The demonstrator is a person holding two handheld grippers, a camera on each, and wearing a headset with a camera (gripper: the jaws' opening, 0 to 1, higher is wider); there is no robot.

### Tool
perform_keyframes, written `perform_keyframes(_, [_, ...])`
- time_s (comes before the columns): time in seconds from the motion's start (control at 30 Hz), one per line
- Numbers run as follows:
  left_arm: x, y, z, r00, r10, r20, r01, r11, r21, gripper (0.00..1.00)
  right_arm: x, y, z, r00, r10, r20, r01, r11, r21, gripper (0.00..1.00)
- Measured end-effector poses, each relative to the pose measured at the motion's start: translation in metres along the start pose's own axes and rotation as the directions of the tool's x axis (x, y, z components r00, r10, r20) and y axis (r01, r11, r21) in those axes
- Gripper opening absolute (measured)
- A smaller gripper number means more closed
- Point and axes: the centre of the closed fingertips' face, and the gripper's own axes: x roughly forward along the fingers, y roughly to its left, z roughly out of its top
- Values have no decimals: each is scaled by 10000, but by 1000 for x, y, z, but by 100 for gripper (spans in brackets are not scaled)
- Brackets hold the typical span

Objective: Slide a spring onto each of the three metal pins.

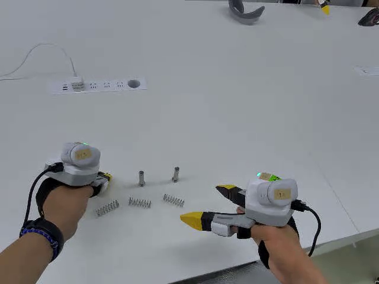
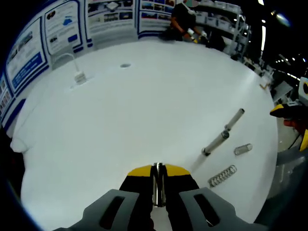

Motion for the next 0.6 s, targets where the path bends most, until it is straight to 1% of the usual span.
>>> perform_keyframes(0.33, [-16, 2, -6, 10000, -57, 25, 57, 9999, -160, 7, -2, -3, 0, 10000, -82, 49, 81, 10000, 32, 81])
perform_keyframes(0.6, [-29, 6, -7, 9999, 7, 164, -2, 9994, -349, 7, -1, -2, 1, 10000, -42, 83, 42, 10000, -15, 81])
